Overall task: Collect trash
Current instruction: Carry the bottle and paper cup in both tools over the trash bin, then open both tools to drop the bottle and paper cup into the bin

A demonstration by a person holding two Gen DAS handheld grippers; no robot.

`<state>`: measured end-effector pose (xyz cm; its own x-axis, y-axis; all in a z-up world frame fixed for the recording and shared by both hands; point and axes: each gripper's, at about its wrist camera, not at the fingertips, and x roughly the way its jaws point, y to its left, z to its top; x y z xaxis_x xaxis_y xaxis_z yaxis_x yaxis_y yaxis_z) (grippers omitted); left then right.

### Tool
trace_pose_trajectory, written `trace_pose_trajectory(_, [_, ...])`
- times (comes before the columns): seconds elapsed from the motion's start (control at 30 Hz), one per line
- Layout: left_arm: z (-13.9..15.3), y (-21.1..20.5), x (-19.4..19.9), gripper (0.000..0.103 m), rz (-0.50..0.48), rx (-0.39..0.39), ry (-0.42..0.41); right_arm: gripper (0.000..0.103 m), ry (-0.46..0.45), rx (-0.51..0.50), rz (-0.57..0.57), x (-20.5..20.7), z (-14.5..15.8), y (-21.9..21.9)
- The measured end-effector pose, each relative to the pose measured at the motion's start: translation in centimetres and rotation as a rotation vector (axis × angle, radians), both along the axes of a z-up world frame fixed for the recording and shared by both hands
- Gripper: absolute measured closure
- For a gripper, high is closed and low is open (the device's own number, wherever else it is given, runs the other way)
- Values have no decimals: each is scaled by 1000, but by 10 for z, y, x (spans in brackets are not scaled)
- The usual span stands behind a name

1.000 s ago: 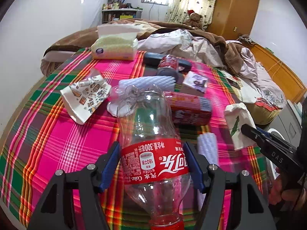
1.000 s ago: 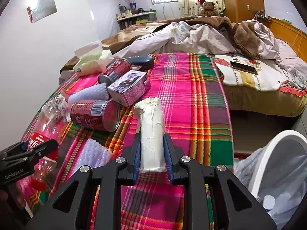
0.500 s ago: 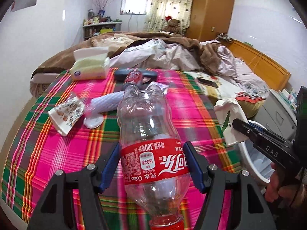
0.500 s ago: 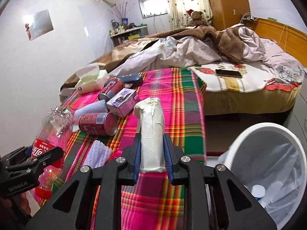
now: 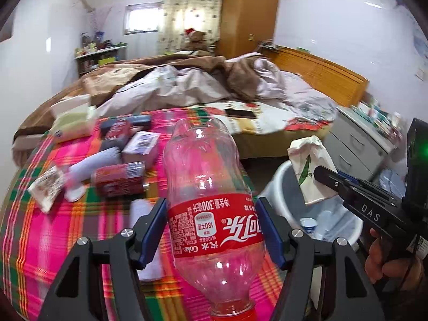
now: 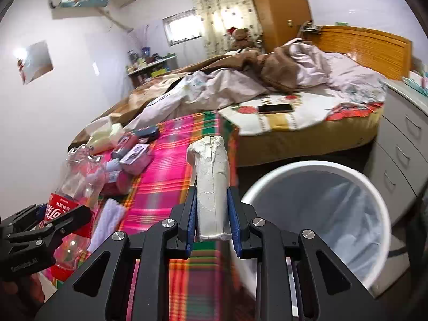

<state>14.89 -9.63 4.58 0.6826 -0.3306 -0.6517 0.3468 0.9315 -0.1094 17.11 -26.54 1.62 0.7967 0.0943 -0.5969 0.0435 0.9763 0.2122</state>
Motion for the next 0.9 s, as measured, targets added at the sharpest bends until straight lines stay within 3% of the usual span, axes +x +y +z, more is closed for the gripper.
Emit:
trace_pose_trajectory(0.3, [-2, -73, 0, 35, -163, -7, 20, 80, 9, -13, -146, -20, -3, -55])
trace_pose_trajectory(0.6, [-11, -142, 6, 35, -308, -15, 76, 80, 80, -31, -251, -32, -20, -94])
trace_pose_trajectory(0.9, [-36, -176, 16, 34, -334, 29, 130, 80, 172, -38, -273, -30, -45, -112])
